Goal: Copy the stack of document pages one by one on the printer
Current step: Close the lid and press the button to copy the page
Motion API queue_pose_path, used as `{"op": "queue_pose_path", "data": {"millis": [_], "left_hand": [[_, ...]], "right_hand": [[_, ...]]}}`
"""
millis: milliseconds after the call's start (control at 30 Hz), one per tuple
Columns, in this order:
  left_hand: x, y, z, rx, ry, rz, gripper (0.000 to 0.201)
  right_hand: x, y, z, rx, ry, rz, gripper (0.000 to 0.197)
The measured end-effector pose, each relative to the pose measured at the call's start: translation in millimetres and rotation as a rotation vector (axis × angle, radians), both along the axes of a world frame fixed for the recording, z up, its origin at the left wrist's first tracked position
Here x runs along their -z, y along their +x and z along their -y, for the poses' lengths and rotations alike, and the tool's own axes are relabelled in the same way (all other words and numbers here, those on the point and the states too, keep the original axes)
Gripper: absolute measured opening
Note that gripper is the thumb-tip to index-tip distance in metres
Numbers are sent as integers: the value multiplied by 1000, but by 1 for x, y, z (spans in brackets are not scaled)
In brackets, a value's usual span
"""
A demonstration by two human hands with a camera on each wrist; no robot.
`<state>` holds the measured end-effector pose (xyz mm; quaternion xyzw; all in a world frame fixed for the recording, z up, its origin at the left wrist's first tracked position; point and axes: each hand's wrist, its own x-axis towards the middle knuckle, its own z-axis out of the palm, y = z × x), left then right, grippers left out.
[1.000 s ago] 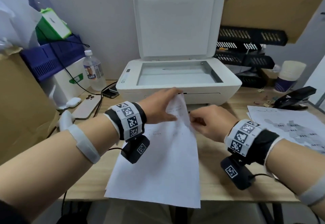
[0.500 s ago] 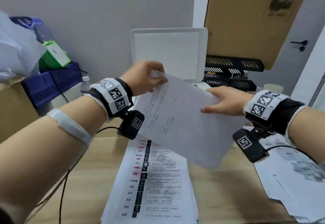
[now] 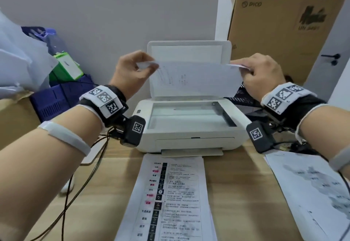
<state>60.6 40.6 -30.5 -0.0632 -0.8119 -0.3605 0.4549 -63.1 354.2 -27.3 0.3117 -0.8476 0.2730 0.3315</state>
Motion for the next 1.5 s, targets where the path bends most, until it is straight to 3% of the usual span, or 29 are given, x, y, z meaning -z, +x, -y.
{"op": "queue_pose_path", "data": {"millis": [67,167,367,500,633,900,1133,1500], "left_hand": [[19,-3,5,-36,-13,106,10],[52,-8,14,-35,20,392,4],[91,-18,19,-98,-166,746,5],[92,-19,16,-26,-241,897,14],[90,-24,18,-18,-271,936,18],[98,-31,19,-141,-339,954,22],[94,-36,17,-128,-381,959,17],[76,-51,20,-121,-344,998,13]], "right_hand": [[23,-16,3,16,66,55,39],[63,-37,6,-11,206,220,38],[112,-56,11,-6,588,536,48],[114,-57,14,-53,558,644,61],[123,-58,11,-45,508,529,39],[144,-51,-1,-42,327,366,36],[148,-48,-1,-56,233,306,29],[138,-47,-1,-103,253,309,28]]}}
